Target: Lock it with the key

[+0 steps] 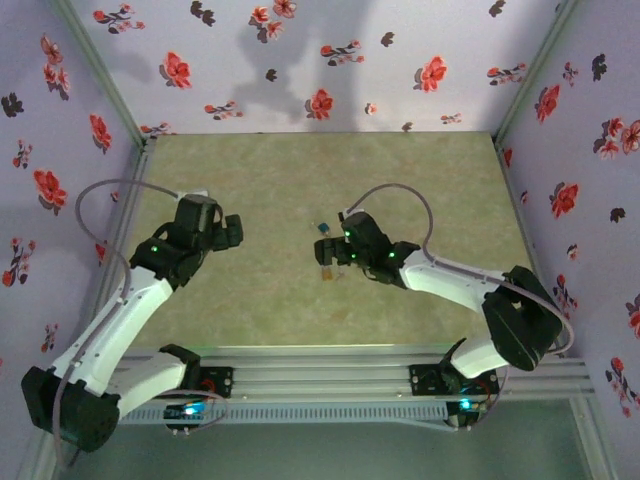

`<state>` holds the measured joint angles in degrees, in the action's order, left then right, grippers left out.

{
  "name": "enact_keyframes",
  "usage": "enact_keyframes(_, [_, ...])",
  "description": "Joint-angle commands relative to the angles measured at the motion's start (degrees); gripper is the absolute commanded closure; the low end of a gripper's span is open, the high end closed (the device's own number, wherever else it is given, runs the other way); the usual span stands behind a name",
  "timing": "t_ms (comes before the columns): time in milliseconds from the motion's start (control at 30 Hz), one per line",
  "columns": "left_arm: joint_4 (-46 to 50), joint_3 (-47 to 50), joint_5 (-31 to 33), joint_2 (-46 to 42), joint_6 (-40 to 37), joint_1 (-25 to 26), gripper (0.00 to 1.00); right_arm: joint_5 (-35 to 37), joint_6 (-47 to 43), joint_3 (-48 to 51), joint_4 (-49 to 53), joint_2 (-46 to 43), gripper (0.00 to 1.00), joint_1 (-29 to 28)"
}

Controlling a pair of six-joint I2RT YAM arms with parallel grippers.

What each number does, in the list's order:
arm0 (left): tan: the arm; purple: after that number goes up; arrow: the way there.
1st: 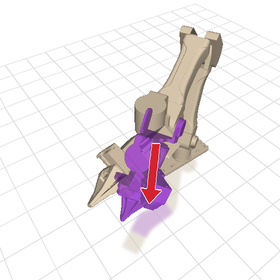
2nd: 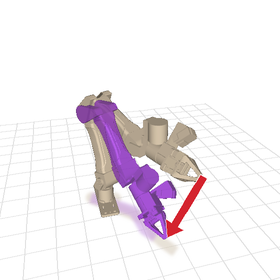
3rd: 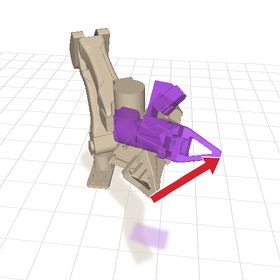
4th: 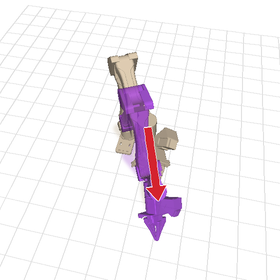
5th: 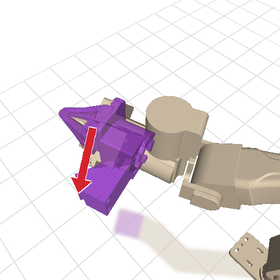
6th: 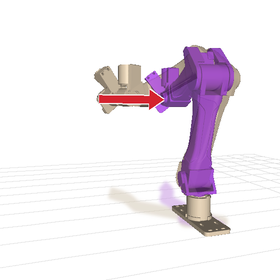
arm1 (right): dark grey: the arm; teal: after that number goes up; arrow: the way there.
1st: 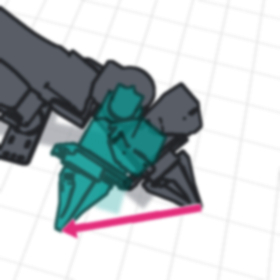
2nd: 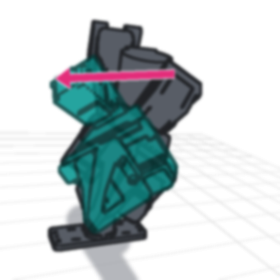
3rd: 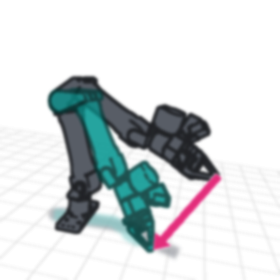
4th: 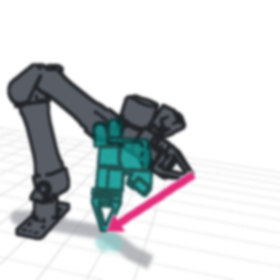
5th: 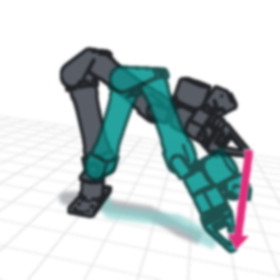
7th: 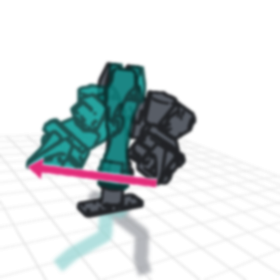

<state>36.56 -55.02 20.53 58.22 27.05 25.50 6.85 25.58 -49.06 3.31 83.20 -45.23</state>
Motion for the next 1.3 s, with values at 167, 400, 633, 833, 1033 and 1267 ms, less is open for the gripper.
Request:
enact_keyframes(167, [-2.8,1.8,0.1,-1.7,0.0,1.8,0.00,7.7,-5.2,-6.8,8.3,-2.1,0.01,-0.5])
enact_keyframes(400, [-2.8,1.8,0.6,-1.9,0.0,2.4,0.00,10.7,-8.2,-14.1,16.1,0.9,0.01,-0.5])
enact_keyframes(633, [-2.9,1.9,1.2,-2.5,0.1,2.6,0.00,15.4,-11.4,-21.0,22.1,4.8,0.01,-0.5])
enact_keyframes(833, [-2.8,1.9,1.9,-2.7,0.3,2.7,0.00,18.8,-13.5,-25.5,25.6,8.5,0.01,-0.4])
enact_keyframes(1033, [-2.9,1.9,2.4,-3.1,0.3,2.8,0.00,23.1,-15.9,-29.4,27.5,12.6,0.01,-0.3])
enact_keyframes(1267, [-3.0,2.0,2.9,-3.5,0.3,2.8,0.00,21.6,-17.8,-32.2,27.7,16.2,0.01,0.2])
